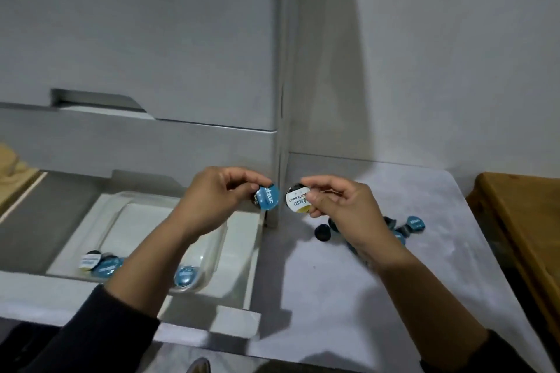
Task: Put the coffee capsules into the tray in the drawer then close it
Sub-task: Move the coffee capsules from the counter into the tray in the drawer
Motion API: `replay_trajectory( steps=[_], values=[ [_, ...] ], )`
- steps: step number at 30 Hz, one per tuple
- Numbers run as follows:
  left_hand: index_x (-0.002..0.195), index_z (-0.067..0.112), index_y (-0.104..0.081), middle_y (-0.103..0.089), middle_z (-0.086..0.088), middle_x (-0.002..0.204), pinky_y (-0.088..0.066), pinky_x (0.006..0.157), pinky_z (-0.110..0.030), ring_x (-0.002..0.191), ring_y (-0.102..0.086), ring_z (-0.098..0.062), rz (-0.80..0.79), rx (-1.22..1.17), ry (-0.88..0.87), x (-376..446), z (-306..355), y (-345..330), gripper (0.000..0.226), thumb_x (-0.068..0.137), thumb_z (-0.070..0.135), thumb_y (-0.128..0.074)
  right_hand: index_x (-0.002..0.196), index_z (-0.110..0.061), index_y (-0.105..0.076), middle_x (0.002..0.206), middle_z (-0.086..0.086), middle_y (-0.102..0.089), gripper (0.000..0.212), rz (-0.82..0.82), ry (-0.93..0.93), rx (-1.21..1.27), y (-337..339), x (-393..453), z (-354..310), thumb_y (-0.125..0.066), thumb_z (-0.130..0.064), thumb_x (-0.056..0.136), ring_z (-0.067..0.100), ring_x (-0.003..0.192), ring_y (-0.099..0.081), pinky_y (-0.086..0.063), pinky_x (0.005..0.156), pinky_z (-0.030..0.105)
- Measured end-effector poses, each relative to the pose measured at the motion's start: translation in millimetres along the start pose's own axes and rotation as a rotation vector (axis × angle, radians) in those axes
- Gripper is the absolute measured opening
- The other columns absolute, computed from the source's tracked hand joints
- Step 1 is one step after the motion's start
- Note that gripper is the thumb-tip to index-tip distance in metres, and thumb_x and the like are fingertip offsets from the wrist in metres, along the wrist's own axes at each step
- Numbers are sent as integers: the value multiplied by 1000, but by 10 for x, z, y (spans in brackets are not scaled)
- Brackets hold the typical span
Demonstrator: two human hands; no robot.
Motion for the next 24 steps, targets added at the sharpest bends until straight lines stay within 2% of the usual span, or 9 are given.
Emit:
replay_trajectory(
  steps=[3,7,11,14,16,18,21,24],
  values=[
    [80,31,-73,-74,15,81,-50,75,-13,76,-68,-2,-45,151,15,16,-346,620,26,86,9,-61,86,-22,-68,73,2,-67,30,-136,17,-41,-656,172,-33,-60,7,83,8,55,-58,-52,58,14],
    [75,34,-73,-72,21,71,-51,75,-19,68,-66,3,-173,328,52,70,-1034,1341,30,86,8,-62,81,-28,-68,73,0,-67,32,-254,-81,-144,-1603,447,159,-60,4,84,2,52,-56,-53,61,18],
    [77,37,-71,-71,18,76,-51,82,-22,75,-64,5,-343,473,79,135,-1630,1708,29,86,11,-62,78,-31,-68,78,0,-69,27,-283,-208,-301,-2304,676,565,-62,-5,85,11,64,-62,-56,72,32],
    [86,28,-74,-72,10,88,-48,80,-14,86,-65,-5,-424,535,80,193,-1941,1766,20,86,12,-62,74,-32,-69,80,3,-72,24,-219,-316,-421,-2523,774,873,-64,-11,84,13,65,-65,-57,73,39],
    [88,25,-75,-73,7,89,-41,71,-2,88,-65,-8,-478,556,83,203,-2143,1802,20,85,10,-61,74,-29,-70,76,4,-71,24,-169,-390,-390,-2654,794,1035,-63,-8,83,12,60,-63,-56,70,38],
    [87,21,-75,-73,2,89,-39,65,2,85,-64,-11,-524,569,87,202,-2319,1801,24,84,4,-59,75,-25,-69,73,5,-69,25,-164,-437,-335,-2780,786,1144,-61,-2,83,13,59,-62,-54,69,36],
    [88,17,-75,-71,4,87,-36,66,3,88,-61,-10,-584,575,76,181,-2476,1764,28,84,0,-54,79,-19,-69,67,3,-66,22,-152,-488,-351,-2893,798,1263,-59,0,83,10,56,-61,-54,61,27],
    [87,17,-75,-73,1,90,-38,70,-3,88,-62,-12,-604,574,46,197,-2517,1748,30,84,-1,-52,83,-12,-68,67,7,-64,18,-144,-537,-346,-2963,808,1373,-59,4,81,15,55,-61,-54,55,23]
  ],
)
Point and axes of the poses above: each hand's wrist, its own x-axis towards the middle knuckle, its own y-axis out of the back of the hand, z = x × y, the point moved 7 cm from there along x, towards the middle knuckle
